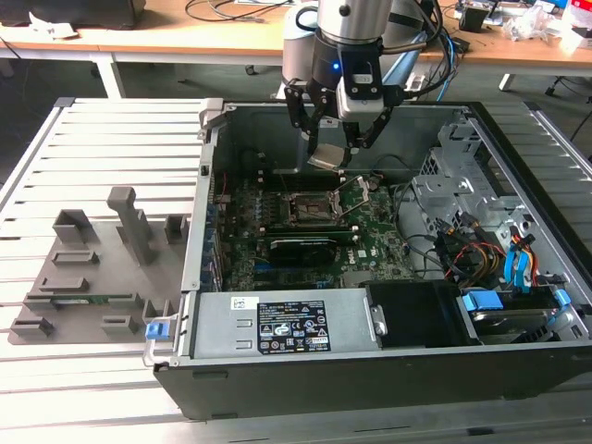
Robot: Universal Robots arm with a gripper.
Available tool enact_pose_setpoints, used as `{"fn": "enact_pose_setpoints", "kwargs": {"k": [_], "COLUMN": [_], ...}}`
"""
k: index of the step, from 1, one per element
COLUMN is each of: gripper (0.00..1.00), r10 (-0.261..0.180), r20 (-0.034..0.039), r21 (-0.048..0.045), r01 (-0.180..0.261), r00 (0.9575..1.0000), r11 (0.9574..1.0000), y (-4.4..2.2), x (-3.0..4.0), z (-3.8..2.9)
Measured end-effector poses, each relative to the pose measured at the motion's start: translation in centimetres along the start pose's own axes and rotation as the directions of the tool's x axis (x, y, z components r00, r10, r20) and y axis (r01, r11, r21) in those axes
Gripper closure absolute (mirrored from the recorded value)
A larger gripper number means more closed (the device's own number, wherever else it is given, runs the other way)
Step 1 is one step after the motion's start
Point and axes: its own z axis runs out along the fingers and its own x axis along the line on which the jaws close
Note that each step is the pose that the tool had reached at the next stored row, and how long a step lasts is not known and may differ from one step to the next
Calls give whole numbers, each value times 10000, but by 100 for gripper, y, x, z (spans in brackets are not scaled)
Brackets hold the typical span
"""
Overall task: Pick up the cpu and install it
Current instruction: 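Place the cpu into insertion slot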
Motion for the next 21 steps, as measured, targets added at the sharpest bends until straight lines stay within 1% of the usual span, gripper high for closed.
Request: {"fn": "enact_pose_setpoints", "kwargs": {"k": [6, 12, 21], "gripper": [45, 45, 45], "r10": [115, 367, 851], "r20": [-1, -2, -4], "r21": [0, -1, -4], "r01": [-115, -367, -851], "r00": [9999, 9993, 9964], "r11": [9999, 9993, 9964], "y": [0, 0, 0], "x": [0, 0, 0], "z": [0, 0, 0]}}
